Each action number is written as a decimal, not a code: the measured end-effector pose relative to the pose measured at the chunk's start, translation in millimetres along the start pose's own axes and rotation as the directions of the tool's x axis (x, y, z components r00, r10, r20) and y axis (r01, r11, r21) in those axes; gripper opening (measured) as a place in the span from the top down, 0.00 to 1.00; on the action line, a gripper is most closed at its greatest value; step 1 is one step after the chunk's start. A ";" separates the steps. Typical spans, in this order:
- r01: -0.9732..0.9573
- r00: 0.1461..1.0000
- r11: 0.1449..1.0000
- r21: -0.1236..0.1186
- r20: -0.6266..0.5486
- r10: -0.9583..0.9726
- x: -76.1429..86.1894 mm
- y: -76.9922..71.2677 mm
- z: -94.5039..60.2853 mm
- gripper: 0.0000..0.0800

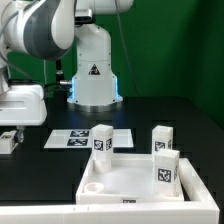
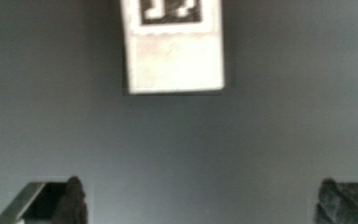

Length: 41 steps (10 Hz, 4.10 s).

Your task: Assemble square table

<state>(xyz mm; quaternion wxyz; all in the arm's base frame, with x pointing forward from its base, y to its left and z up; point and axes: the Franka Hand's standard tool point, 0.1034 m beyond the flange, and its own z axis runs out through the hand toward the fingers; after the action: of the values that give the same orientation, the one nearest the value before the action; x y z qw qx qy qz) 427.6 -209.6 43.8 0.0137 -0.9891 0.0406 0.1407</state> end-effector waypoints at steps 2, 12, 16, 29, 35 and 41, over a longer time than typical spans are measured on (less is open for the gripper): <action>0.006 0.996 1.000 0.014 0.090 -0.008 2.5 -2.5 3.1 0.19; -0.009 0.769 1.000 0.007 0.640 0.002 -17.5 11.2 26.8 0.19; -0.009 0.692 1.000 -0.030 0.721 0.028 -26.9 16.7 44.5 0.19; -0.028 0.719 0.997 -0.075 0.692 0.072 5.5 -52.3 -23.3 0.64; -0.027 0.825 0.997 -0.076 0.561 0.065 30.5 -61.4 -34.5 0.64; -0.026 0.985 0.998 -0.060 0.169 0.035 52.1 -78.6 -56.2 0.64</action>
Offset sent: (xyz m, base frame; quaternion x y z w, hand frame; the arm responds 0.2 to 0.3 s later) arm 0.0000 0.0000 0.0000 0.0000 -0.1296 0.0000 0.9916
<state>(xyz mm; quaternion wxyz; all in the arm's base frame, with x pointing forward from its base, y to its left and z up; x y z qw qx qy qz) 499.7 -137.4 84.5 -0.0136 -0.9728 0.0503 0.2257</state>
